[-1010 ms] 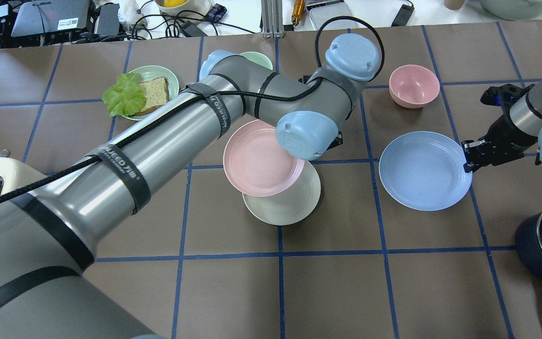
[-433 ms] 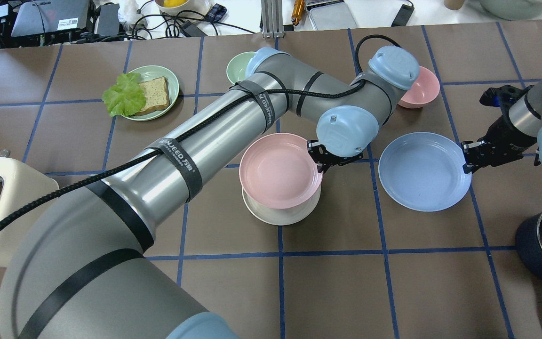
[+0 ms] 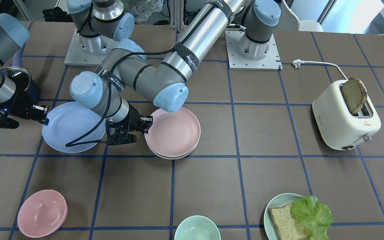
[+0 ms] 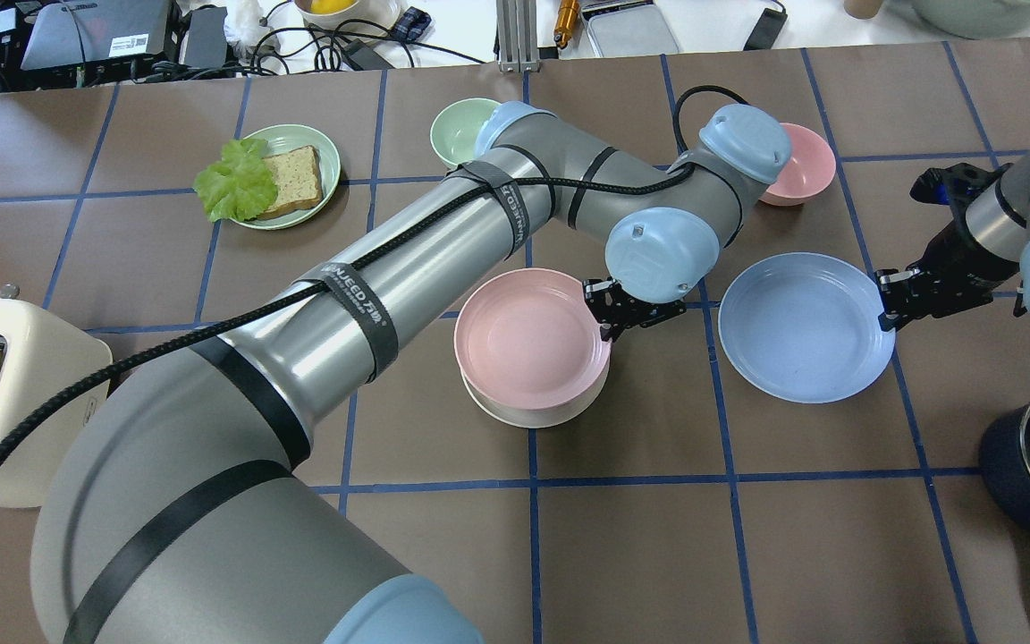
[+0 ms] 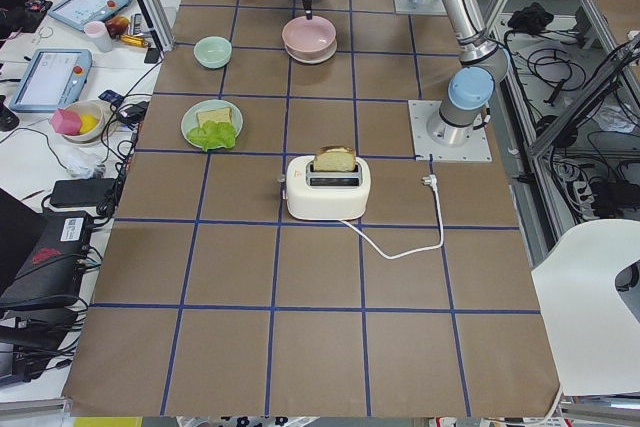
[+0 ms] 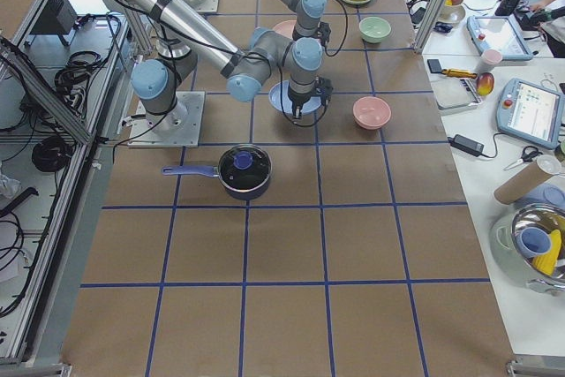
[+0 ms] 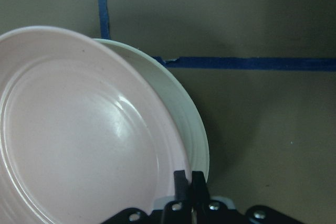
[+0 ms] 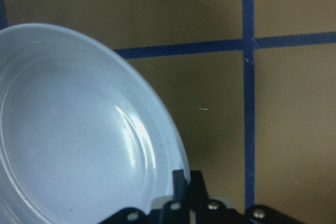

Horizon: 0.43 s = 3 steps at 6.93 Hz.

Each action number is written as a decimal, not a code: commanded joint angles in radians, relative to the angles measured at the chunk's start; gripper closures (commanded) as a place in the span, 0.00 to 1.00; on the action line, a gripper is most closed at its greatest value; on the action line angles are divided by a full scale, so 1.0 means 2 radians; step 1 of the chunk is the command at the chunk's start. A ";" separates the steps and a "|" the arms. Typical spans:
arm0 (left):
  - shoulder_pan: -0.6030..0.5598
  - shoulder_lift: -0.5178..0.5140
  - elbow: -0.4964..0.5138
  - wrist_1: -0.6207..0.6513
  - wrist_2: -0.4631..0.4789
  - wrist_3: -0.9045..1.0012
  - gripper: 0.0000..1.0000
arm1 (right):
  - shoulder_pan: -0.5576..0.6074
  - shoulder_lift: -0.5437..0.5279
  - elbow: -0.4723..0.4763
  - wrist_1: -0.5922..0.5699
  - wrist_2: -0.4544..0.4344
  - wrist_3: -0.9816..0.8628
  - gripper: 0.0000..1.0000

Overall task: Stack three plates with pink and blue
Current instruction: 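Release the pink plate onto the cream plate and raise the left gripper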

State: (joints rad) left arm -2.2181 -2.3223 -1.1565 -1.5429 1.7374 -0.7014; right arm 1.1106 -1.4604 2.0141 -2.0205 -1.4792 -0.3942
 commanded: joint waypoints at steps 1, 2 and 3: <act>0.000 -0.008 0.002 -0.001 -0.001 -0.002 1.00 | 0.000 0.000 0.001 0.000 0.000 0.002 1.00; 0.002 -0.009 0.002 0.000 -0.001 -0.002 1.00 | 0.000 0.000 0.001 0.000 0.000 0.002 1.00; 0.002 -0.012 0.002 0.000 -0.001 -0.002 1.00 | 0.000 0.000 0.001 0.000 0.000 0.002 1.00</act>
State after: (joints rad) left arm -2.2162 -2.3396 -1.1532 -1.5436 1.7351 -0.7055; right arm 1.1106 -1.4604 2.0154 -2.0203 -1.4788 -0.3915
